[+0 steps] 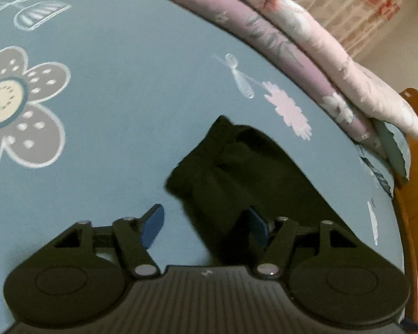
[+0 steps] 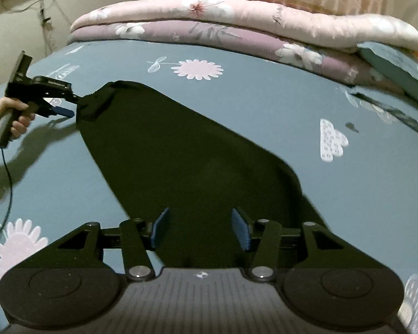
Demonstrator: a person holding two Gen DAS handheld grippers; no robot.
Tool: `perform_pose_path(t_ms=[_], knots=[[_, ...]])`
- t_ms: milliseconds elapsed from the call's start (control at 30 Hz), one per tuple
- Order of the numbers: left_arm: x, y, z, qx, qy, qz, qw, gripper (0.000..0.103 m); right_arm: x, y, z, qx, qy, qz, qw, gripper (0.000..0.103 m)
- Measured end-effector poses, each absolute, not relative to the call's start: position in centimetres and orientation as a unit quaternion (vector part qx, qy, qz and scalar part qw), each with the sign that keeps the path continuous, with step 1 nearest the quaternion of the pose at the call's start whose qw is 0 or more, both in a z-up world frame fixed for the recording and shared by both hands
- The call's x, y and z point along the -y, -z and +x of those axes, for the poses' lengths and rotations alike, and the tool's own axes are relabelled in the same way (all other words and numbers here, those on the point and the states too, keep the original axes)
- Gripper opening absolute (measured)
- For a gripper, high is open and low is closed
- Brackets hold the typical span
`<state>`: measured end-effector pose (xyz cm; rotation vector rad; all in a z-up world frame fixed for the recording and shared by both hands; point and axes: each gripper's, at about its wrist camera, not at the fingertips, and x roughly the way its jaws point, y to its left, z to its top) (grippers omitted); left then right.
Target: Fold clothes
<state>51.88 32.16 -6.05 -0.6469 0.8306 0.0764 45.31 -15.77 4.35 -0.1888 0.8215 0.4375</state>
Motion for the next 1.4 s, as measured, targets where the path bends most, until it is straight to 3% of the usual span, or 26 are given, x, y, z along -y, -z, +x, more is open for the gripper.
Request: perform_pose_path(t_ms=[33,133,367,433,633,667,900,1133,1400], knots=[[-31.9,6.1,52.1,-0.392,-0.037,-0.303,0.868,0.063,15.7,-4.3,44.7,-0.397,-0.21,-0.087,0.889,0.055],[-30.8,6.0,53.1,-0.403,-0.046,-0.259,0.876,0.006,15.4,-4.3,42.8,-0.402,-0.207,-0.077,0.889,0.056],[-31.4,4.5,51.8,-0.401,-0.078,-0.213,0.887,0.007,18.3,-4.8,40.4,-0.409,-0.159,-0.044,0.898,0.058],[-31.6,4.5,51.8,-0.404,-0.086,-0.206,0.887,0.015,19.2,-4.8,40.1,-0.411,-0.146,-0.038,0.899,0.06],[-31.6,3.4,50.8,-0.414,-0.096,-0.18,0.887,0.022,21.7,-5.6,38.2,-0.407,-0.109,-0.018,0.907,0.061],[-31.7,3.1,50.4,-0.416,-0.098,-0.179,0.886,0.028,22.1,-5.8,37.8,-0.406,-0.103,-0.016,0.908,0.061],[-30.1,-0.3,46.6,-0.411,-0.089,-0.12,0.9,0.043,25.9,-7.8,33.6,-0.383,-0.045,0.003,0.923,0.062],[-20.5,-2.2,44.3,-0.399,0.051,-0.038,0.915,0.049,29.1,-9.4,28.7,-0.344,0.005,0.035,0.938,0.062],[-2.1,-1.1,45.6,-0.374,0.251,0.024,0.893,0.05,30.5,-8.9,23.2,-0.329,0.029,0.071,0.941,0.062]])
